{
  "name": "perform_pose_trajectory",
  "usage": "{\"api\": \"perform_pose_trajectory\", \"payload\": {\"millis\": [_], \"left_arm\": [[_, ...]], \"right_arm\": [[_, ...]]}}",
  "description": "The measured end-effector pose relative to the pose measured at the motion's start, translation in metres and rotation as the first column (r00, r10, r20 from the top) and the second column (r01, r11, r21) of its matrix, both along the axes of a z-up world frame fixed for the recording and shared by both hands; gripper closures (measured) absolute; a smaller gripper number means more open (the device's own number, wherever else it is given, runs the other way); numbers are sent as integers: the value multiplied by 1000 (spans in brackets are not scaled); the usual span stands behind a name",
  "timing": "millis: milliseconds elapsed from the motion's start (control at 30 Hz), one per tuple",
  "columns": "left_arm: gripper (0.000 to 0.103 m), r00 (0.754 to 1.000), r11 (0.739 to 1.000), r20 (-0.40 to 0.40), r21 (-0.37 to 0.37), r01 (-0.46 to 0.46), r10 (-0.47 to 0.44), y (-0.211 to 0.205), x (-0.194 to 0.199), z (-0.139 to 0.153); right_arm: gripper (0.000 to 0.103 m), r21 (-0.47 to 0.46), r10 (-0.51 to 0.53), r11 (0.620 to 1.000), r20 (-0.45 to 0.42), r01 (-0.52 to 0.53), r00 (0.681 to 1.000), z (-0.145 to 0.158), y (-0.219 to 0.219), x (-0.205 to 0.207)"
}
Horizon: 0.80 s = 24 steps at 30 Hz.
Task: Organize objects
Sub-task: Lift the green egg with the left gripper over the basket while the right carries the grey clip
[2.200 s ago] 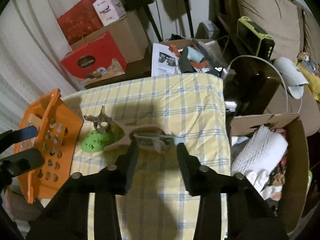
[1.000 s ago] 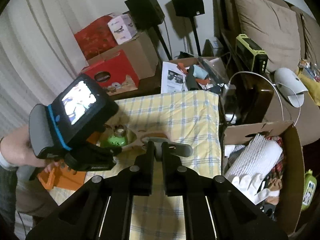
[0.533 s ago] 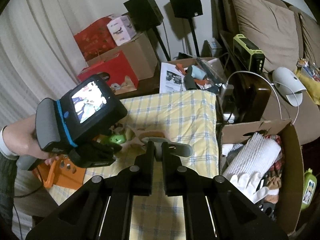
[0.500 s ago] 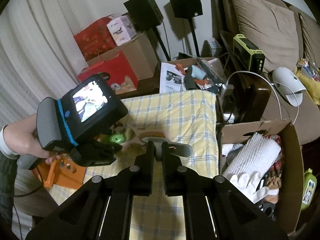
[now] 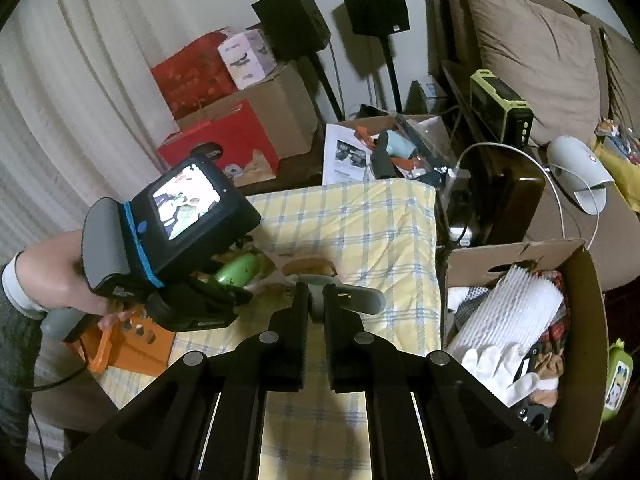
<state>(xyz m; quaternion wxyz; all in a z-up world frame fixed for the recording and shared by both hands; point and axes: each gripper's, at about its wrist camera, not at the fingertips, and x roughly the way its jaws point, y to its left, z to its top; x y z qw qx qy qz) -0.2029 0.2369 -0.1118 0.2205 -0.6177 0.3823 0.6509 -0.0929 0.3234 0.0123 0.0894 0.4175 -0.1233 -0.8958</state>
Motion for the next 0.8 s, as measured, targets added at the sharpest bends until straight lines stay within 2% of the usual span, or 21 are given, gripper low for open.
{"api": "perform_pose_trajectory", "payload": {"millis": [367,800], "left_arm": [[77,998,977,-25,206,-47,54,-23,13,55],[77,984,918,-53,373,-137,168,-95,38,106]], "right_arm": [[97,0,19,1000,-31,-19,999,22,-16,5],[97,-5,87,996,-80,-87,993,49,-64,10]]}}
